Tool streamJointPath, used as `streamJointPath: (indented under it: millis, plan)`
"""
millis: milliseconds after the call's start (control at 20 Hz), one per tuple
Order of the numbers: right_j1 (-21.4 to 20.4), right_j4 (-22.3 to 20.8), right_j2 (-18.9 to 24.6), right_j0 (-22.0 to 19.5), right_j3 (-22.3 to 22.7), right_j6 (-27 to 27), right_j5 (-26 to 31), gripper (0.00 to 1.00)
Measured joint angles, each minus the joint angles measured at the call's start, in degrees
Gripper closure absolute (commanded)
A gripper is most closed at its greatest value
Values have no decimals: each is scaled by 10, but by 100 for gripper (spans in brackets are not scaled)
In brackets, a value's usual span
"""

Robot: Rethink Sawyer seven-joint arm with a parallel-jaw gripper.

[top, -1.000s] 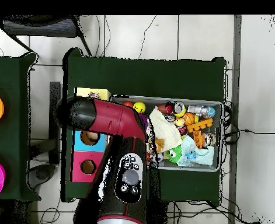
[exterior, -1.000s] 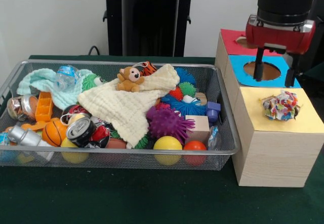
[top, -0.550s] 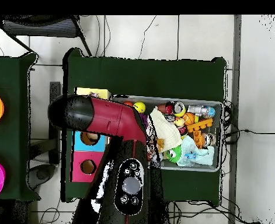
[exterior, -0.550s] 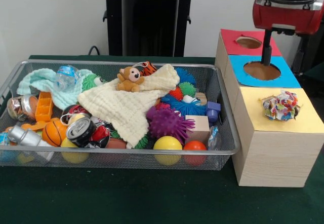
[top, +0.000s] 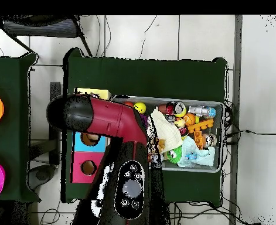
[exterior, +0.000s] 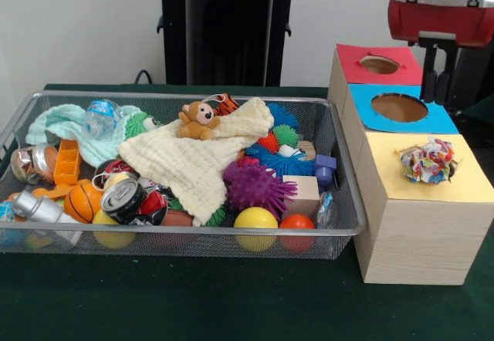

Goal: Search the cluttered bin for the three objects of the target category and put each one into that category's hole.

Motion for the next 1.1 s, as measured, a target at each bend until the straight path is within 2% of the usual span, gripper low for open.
streamJointPath:
  millis: [600,1100]
  plan:
    - [2,2,2,-13,15,0,-49,100]
    - [11,6,5,-23,38,0,-62,100]
